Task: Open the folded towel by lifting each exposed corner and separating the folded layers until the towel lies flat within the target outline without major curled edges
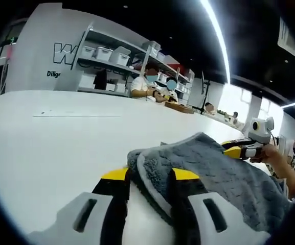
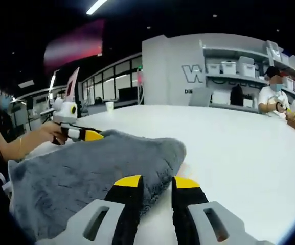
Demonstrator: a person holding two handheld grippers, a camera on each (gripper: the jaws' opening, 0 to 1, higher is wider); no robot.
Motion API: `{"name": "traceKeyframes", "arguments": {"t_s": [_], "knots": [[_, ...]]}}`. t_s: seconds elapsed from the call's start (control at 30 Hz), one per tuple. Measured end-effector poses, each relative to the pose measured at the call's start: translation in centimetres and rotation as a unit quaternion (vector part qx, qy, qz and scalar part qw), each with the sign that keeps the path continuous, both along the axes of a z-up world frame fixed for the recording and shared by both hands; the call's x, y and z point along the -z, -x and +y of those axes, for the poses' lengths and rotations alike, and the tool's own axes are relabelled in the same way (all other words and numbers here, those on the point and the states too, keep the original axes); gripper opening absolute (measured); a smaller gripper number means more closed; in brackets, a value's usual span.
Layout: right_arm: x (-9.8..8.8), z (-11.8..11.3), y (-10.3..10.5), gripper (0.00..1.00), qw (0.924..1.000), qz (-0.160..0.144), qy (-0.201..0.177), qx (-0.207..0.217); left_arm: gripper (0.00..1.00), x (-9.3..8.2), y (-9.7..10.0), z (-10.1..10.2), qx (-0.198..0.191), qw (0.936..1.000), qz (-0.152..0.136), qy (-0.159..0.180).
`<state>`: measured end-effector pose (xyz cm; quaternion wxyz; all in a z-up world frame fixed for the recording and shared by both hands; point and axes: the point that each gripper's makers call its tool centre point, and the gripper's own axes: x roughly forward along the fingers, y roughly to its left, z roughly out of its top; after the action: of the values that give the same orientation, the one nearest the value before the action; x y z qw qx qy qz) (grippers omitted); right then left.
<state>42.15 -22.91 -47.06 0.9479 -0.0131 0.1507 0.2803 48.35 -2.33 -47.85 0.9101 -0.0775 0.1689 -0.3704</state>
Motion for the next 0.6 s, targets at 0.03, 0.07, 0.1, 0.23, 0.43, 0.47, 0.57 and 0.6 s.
{"name": "traceKeyframes", "arguments": {"t_s": [0.03, 0.07, 0.1, 0.23, 0.43, 0.47, 0.57, 0.6], "knots": [[-0.01, -0.04, -0.06, 0.18, 1.0000, 0.000, -0.002, 0.002, 0.27, 0.03, -0.30, 0.11, 0.001, 1.0000, -0.001, 0.000], [-0.08, -0.15, -0.06, 0.18, 1.0000, -0.003, -0.002, 0.008, 0.25, 0.03, -0.32, 0.03, 0.004, 1.0000, -0.002, 0.001], [-0.08, -0.13, -0.06, 0.18, 1.0000, -0.004, 0.000, 0.008, 0.22, 0.00, -0.25, -0.07, 0.006, 1.0000, -0.003, 0.003], [-0.04, -0.10, -0.16, 0.18, 0.9999, -0.005, 0.003, 0.008, 0.18, -0.08, -0.17, -0.28, 0.010, 0.9998, -0.003, 0.016], [0.00, -0.19, -0.33, 0.18, 0.9998, -0.004, -0.005, 0.019, 0.14, -0.08, -0.21, -0.24, 0.010, 0.9998, -0.005, 0.017], [-0.03, -0.24, -0.38, 0.19, 0.9997, -0.005, -0.007, 0.022, 0.13, -0.09, -0.22, -0.23, 0.010, 0.9998, -0.005, 0.017], [-0.15, -0.41, -0.66, 0.19, 0.9996, -0.003, -0.012, 0.026, 0.10, -0.25, -0.23, -0.21, 0.012, 0.9998, -0.010, 0.013], [-0.19, -0.46, -0.77, 0.19, 0.9995, -0.002, -0.014, 0.027, 0.09, -0.31, -0.25, -0.21, 0.013, 0.9998, -0.013, 0.011]]}}
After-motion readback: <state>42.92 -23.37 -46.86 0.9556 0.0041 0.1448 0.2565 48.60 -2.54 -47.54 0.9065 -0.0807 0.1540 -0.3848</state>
